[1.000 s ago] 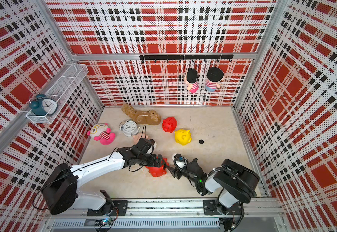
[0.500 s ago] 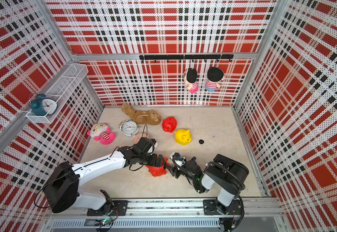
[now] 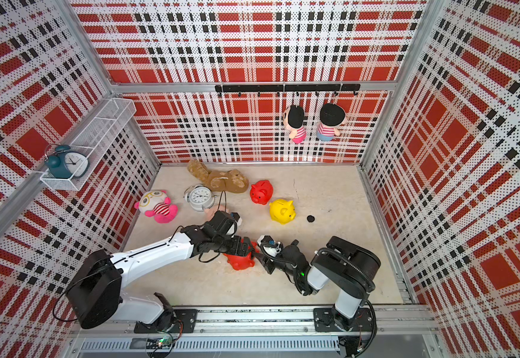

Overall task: Open piggy banks
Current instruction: Open the lid on the piggy bank.

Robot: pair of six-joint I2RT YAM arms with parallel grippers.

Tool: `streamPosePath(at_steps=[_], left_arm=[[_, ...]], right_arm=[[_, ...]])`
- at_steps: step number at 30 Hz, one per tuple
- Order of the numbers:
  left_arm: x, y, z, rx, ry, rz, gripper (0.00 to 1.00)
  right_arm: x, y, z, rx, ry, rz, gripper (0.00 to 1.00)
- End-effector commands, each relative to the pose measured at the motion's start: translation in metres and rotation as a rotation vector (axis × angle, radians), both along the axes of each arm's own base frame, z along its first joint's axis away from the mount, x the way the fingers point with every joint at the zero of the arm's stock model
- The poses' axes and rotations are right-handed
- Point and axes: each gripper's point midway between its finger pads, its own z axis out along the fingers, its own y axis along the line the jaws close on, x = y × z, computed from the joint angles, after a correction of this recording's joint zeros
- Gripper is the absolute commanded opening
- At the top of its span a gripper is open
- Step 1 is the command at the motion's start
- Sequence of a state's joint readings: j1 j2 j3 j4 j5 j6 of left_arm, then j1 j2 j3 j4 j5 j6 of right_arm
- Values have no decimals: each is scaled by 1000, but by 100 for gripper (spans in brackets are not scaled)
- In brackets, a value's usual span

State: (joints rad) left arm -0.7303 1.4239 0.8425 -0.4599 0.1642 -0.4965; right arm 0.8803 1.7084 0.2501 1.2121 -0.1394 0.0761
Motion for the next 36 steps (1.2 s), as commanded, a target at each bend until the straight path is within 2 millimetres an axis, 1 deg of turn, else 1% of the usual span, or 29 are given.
streamPosePath(at_steps=[1, 3, 6, 10, 14, 17, 19, 26, 30, 31, 32, 33, 36], left_arm=[[-29, 22, -40, 124, 124, -53, 98], [-28, 25, -40, 125, 122, -51, 98], [-26, 26, -39, 123, 119, -50, 98], [-26, 26, -40, 120, 122, -50, 98], [-28, 26, -41, 115, 128, -47, 98], [-28, 26, -42, 112, 130, -45, 98], [-28, 25, -42, 109, 130, -44, 97], [-28, 24, -42, 101, 128, -45, 97], [-28, 22, -43, 95, 130, -48, 97], [-28, 22, -43, 94, 130, -49, 97], [-29, 22, -43, 93, 131, -50, 97], [-29, 22, -44, 94, 132, -50, 97], [-28, 23, -45, 100, 130, -44, 97]], right_arm=[[-12, 7, -2, -31, -14, 63, 35], [-15, 6, -4, -43, -11, 71, 33], [-15, 7, -4, -45, -13, 76, 31], [-15, 11, 3, -8, -23, 88, 29], [-12, 15, 14, 39, -29, 84, 23], [-12, 19, 17, 69, -20, 93, 19], [-12, 22, 18, 85, -9, 101, 17], [-13, 30, 9, 103, 23, 126, 13], [-10, 33, 9, 100, 14, 124, 13], [-9, 34, 9, 100, 7, 121, 11], [-8, 35, 9, 96, 1, 121, 3], [-7, 37, 9, 89, -3, 130, 0], [-5, 41, 11, 86, 1, 135, 0]])
